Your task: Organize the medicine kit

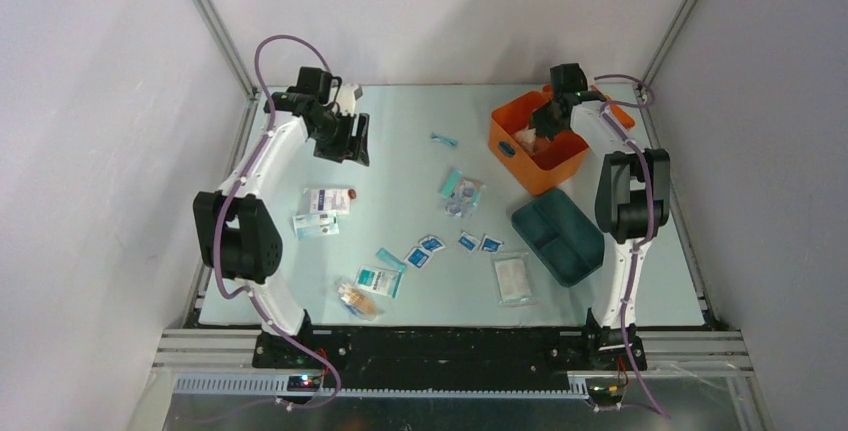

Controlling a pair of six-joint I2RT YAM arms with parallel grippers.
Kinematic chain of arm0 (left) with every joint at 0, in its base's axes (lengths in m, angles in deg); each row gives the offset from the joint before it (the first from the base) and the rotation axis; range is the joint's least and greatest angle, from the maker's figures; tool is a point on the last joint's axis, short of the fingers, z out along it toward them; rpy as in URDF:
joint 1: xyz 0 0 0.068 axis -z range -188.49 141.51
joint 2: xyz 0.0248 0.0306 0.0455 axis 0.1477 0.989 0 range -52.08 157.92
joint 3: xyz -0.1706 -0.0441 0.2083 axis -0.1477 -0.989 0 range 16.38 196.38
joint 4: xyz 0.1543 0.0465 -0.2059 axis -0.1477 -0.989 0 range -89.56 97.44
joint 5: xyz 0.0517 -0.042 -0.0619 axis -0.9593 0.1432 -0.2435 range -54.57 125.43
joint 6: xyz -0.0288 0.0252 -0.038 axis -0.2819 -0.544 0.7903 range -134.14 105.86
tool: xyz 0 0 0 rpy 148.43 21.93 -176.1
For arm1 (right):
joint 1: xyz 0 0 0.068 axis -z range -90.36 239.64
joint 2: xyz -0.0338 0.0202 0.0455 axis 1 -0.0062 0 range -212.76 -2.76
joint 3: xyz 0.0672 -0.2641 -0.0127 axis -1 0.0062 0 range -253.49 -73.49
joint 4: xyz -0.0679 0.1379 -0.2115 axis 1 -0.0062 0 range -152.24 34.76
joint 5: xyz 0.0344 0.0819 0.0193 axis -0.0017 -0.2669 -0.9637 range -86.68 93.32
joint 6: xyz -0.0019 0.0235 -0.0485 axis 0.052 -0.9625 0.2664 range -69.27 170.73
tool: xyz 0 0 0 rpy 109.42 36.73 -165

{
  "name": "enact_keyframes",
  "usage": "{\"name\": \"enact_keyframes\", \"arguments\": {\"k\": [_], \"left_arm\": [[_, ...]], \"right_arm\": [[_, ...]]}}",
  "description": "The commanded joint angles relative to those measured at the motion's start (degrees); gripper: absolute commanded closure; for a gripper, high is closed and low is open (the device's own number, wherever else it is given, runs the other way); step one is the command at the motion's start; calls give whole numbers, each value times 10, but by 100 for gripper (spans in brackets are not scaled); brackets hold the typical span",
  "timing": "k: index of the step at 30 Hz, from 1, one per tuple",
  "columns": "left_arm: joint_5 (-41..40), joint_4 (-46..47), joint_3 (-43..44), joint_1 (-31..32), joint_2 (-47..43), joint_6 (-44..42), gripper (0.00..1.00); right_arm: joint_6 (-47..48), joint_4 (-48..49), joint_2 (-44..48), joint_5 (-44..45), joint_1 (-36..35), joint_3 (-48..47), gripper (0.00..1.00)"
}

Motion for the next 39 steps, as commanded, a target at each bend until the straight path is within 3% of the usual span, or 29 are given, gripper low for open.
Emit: {"name": "enact_keyframes", "arguments": {"k": [1,7,9,15,21,29,34,39], "left_arm": [[-25,-7,-10,10,-33,-25,27],[-43,-16,-19,15,-36,-45,26],[-56,-19,-25,16,-38,-53,26],[-89,-18,-41,14,-51,-59,22],[-74,-19,-22,13,-45,-55,21],[-48,-18,-15,7,-28,-38,21],[-37,-18,-6,-4,-8,-25,15],[-96,-18,5,-21,15,-23,12]], "right_arm": [[-19,14,-32,16,5,-48,86],[-26,29,-60,4,3,-69,85],[-25,31,-65,1,3,-73,80],[-15,26,-53,-2,2,-74,55],[-6,-1,-26,2,0,-56,54],[19,-29,85,16,6,11,51],[91,17,133,-10,10,49,51],[256,156,192,-153,7,116,41]]}}
